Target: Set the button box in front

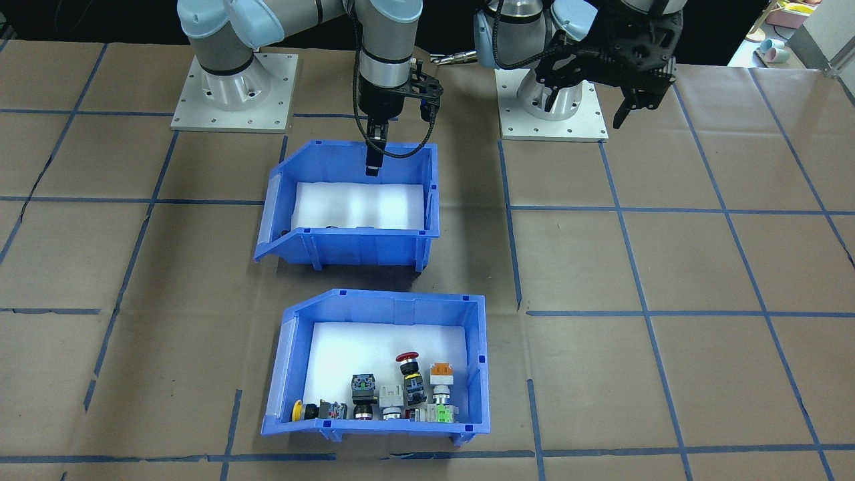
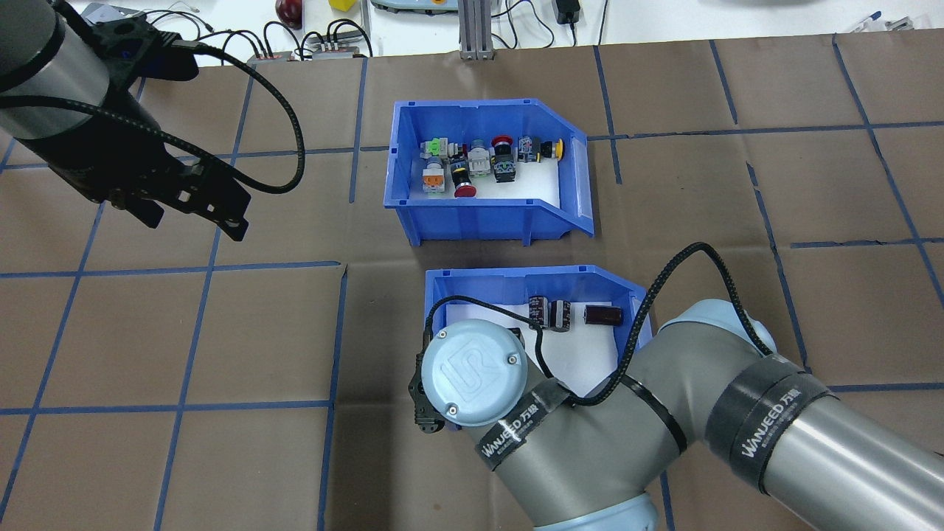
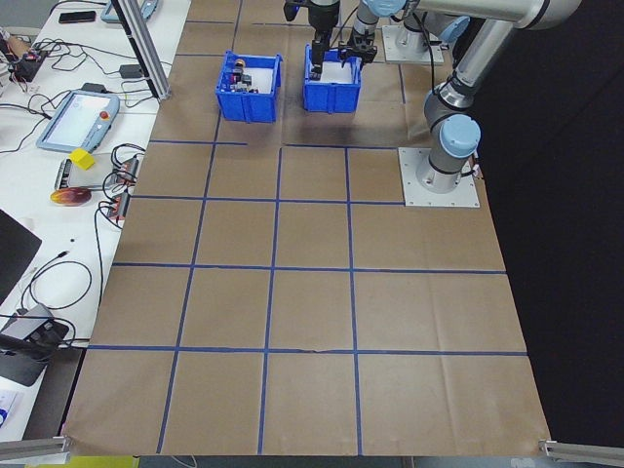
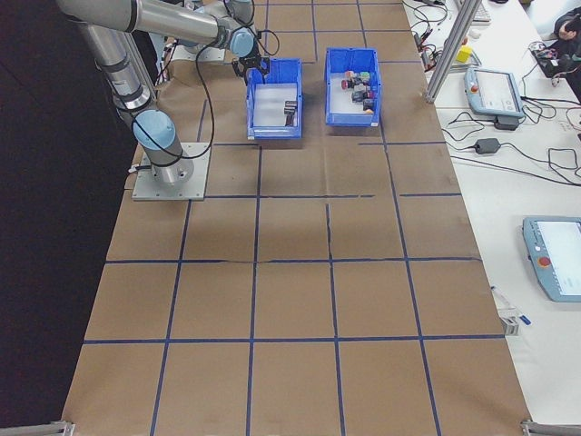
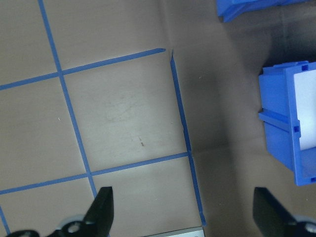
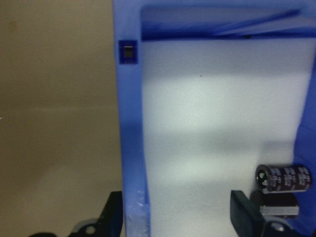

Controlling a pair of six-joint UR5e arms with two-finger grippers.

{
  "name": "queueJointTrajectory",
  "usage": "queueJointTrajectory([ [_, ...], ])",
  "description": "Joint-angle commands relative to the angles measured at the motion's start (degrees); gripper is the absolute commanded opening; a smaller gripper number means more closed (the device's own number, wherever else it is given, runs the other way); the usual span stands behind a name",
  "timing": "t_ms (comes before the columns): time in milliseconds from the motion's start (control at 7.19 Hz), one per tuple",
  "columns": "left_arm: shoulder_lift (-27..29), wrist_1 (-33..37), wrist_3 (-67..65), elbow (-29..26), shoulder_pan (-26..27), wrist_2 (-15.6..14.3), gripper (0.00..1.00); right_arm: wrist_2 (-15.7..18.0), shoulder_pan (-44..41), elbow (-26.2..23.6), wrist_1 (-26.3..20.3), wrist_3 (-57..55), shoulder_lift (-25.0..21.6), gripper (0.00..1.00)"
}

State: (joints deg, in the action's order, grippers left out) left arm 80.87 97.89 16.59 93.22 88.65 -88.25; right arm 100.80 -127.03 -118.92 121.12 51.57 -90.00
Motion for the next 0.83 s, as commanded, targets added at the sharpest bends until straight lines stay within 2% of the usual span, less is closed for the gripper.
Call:
queueJointTrajectory([
  [0,0.4,-0.1,-0.1,0.6,1.6,0.4,0.99,0.2,1.1,7.3,-7.1,-0.1,0.2,1.00],
  [278,0.0,-0.1,-0.1,1.7,1.6,0.1,0.99,0.7,8.0,12.3,-11.3,0.0,0.1,1.00],
  [696,-0.3,-0.2,-0.1,2.1,1.6,-0.1,0.99,0.5,20.0,13.5,-12.5,1.1,-0.3,1.00],
])
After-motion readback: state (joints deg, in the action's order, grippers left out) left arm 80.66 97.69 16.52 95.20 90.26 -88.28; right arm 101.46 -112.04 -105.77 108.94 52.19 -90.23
